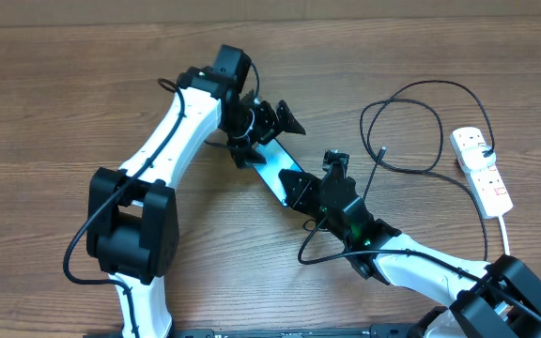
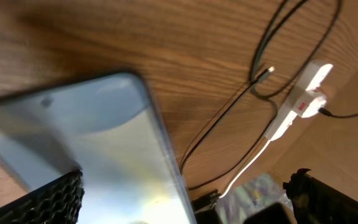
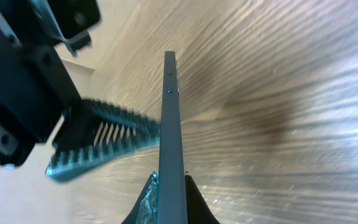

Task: Plug charger to phone and switch on socket
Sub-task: 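Release the phone from the left gripper and pull it back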

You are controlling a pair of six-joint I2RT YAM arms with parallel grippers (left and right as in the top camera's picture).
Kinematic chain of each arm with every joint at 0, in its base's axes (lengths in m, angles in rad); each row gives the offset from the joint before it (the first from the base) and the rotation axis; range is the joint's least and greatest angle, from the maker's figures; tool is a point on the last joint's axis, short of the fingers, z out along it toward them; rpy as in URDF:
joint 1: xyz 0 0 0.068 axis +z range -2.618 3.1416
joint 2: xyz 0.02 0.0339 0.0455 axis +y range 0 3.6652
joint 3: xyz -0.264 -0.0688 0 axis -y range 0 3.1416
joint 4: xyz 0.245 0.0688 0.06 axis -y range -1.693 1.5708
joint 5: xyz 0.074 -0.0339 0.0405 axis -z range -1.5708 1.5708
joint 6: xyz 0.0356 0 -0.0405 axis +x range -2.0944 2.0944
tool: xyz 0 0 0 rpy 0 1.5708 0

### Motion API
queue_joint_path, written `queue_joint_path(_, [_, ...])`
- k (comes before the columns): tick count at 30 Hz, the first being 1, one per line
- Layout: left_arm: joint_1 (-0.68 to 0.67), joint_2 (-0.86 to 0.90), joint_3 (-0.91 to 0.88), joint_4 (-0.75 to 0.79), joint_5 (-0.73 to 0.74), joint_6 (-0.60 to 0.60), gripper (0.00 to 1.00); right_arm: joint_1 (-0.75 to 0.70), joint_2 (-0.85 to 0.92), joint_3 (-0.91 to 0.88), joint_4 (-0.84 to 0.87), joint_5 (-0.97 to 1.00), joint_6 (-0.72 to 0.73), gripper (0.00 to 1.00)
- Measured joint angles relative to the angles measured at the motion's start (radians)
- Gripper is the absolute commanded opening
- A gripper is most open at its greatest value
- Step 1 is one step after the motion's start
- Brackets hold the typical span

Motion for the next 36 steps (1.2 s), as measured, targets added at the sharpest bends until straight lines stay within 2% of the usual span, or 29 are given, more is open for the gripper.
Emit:
queue_joint_path(11, [0.076, -0.015, 0.086, -0.031, 0.000, 0.150, 1.00, 0.000, 0.000, 0.000, 0.000, -0.068, 0.242, 0.04])
queue_joint_path(18, [0.109, -0.130, 0.086, -0.056, -0.024, 0.257, 0.99, 0.000, 0.000, 0.000, 0.000, -0.147, 0.354, 0.04])
queue_joint_path(30, [0.126, -0.396, 0.087, -0.192, -0.262, 0.382, 1.00, 0.000, 0.000, 0.000, 0.001, -0.246, 0.415, 0.04])
queue_joint_path(36, [0.126, -0.495, 0.088, -0.209, -0.318, 0.426, 1.00, 0.000, 0.000, 0.000, 0.011, -0.274, 0.433, 0.04])
